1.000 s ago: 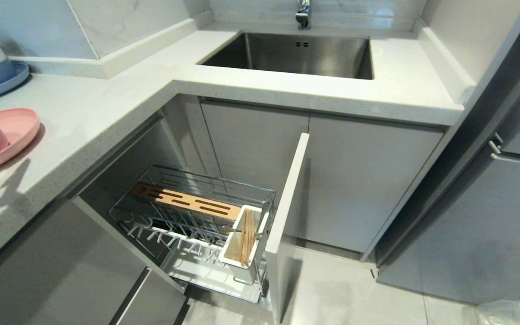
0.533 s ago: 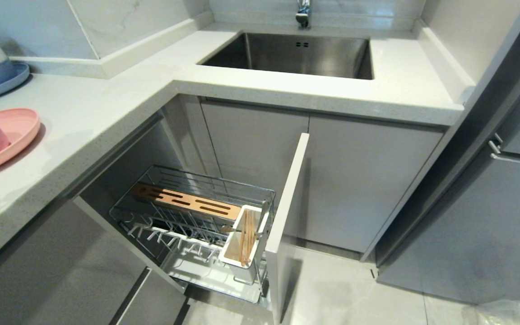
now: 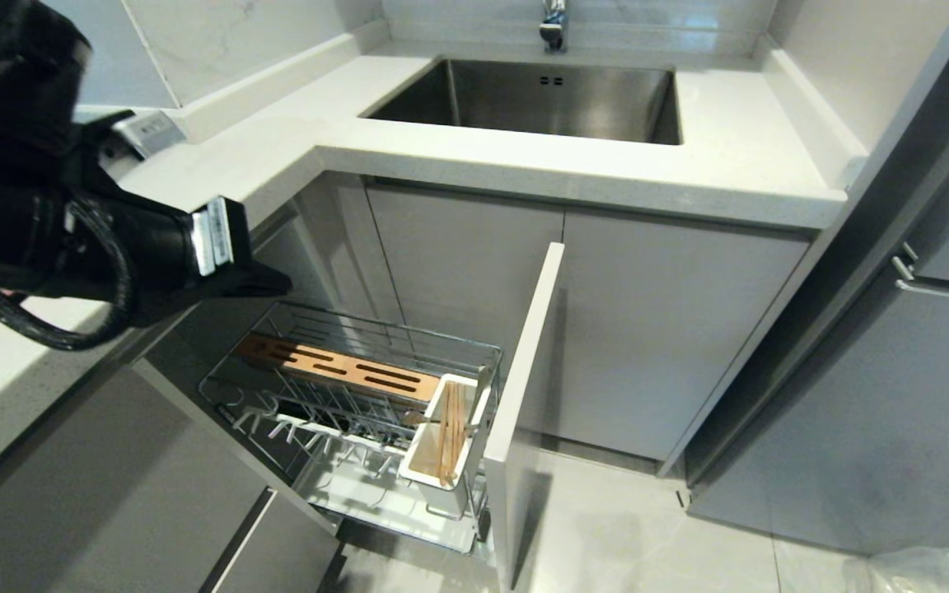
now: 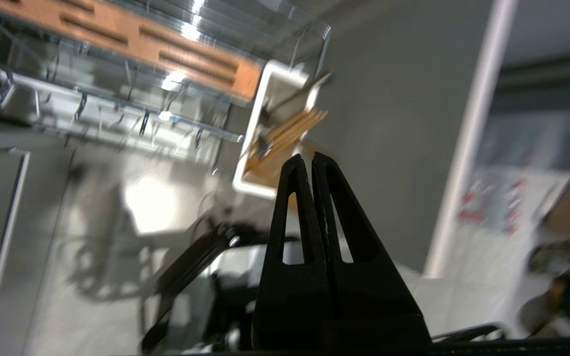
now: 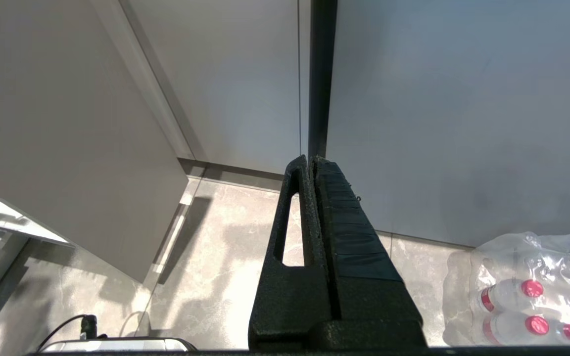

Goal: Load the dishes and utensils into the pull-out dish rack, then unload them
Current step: Take the chopsticks out of the cupboard

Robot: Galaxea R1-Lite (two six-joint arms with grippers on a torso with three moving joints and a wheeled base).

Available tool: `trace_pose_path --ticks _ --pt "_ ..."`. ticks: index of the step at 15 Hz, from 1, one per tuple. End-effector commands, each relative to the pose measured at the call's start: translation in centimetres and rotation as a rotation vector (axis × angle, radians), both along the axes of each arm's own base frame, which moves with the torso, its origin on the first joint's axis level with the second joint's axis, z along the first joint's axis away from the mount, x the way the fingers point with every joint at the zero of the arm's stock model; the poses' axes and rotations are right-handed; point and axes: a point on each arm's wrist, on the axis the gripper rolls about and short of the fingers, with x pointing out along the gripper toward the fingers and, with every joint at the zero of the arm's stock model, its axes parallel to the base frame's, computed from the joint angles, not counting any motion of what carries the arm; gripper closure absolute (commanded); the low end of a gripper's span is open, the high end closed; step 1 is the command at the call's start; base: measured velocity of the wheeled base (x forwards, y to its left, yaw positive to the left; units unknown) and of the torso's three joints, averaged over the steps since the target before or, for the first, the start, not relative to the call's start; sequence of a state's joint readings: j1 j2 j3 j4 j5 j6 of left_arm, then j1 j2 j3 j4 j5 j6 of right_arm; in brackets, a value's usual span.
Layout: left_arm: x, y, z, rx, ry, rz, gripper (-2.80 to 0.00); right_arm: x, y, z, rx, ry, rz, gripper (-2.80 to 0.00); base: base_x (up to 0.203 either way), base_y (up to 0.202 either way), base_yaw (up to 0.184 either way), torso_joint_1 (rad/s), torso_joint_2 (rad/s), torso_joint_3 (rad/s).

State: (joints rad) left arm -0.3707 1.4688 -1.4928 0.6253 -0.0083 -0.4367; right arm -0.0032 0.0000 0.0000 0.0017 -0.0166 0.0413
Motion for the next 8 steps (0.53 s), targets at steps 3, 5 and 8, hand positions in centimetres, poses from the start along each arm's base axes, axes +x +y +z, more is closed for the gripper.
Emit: trace_pose_path --ticks 3,5,8 --pt "2.1 -1.2 -4.7 0.175 0.115 -0.107 0.0 0.0 0.0 0.0 0.0 0.001 0.0 0.0 0.0 0.0 0.0 0.0 0.0 0.0" --pt "2.4 -1.2 -5.9 0.212 0.091 -0.139 0.0 0.0 0.0 0.0 0.0 0.001 0.0 0.0 0.0 0.0 0.0 0.0 0.0 0.0" --pt "2.7 -1.8 -8.2 0.239 0.027 -0.188 0.0 0.0 0.0 0.0 0.0 0.001 0.0 0.0 0.0 0.0 0.0 0.0 0.0 0.0"
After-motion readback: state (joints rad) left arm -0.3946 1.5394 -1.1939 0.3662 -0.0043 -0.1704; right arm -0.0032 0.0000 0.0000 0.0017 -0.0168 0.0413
